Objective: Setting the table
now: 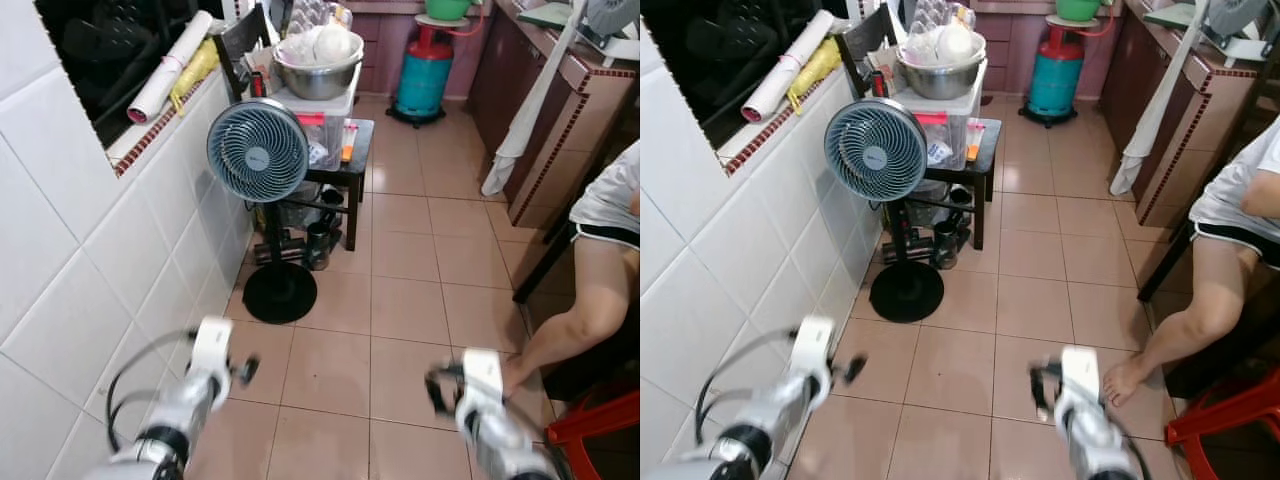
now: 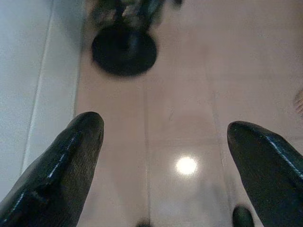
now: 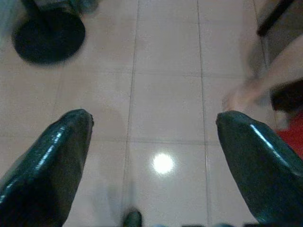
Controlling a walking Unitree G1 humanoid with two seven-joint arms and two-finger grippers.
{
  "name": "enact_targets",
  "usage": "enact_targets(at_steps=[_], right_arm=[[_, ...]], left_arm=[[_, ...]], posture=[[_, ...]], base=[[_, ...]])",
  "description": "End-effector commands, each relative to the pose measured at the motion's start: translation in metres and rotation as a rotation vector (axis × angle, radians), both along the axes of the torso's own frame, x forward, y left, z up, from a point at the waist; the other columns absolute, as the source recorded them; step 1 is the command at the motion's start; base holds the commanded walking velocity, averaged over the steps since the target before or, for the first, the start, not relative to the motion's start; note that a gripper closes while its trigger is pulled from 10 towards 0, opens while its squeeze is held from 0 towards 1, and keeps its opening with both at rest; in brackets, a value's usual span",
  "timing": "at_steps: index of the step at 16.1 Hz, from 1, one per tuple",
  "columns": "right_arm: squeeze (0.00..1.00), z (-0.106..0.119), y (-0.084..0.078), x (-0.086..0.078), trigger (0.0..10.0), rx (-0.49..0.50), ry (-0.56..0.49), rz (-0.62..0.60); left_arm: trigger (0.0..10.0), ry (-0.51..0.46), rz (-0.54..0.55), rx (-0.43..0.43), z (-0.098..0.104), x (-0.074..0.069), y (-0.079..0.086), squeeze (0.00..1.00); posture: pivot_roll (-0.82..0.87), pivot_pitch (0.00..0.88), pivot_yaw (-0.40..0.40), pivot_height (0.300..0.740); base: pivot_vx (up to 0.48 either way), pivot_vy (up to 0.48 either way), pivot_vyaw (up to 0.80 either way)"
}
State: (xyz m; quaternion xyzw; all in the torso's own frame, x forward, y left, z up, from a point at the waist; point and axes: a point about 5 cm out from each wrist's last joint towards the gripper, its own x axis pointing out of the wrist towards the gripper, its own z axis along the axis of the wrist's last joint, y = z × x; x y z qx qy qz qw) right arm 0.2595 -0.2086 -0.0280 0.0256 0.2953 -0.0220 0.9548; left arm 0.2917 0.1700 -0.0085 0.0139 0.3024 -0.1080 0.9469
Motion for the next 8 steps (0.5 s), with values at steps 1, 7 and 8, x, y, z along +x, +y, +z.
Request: enact_targets(at_steps=[1,7,8], right_arm=[[0.00,0.018,0.004,0.019,10.0,0.041,-0.101,0.034],[0.00,0.095,0.010,0.070,10.0,-0.001,-0.423,0.175],[0.00,0.110,0.009,0.064,10.0,0.025,-0.494,0.210]], left_arm=[[10.0,-0.096,-0.064,-0.003,0.019,0.016,-0.002,0.00],[10.0,-0.360,-0.114,-0.014,0.076,0.049,0.007,0.00],[10.0,-0.449,-0.147,0.031,0.083,0.042,0.008,0.00]], posture=[[-0.04,0.020,-0.001,0.740],[-0.03,0.038,-0.003,0.740],[-0.03,0.040,-0.002,0.740]], base=[[0.000,0.000,0.00],[0.000,0.000,0.00],[0.000,0.000,0.00]])
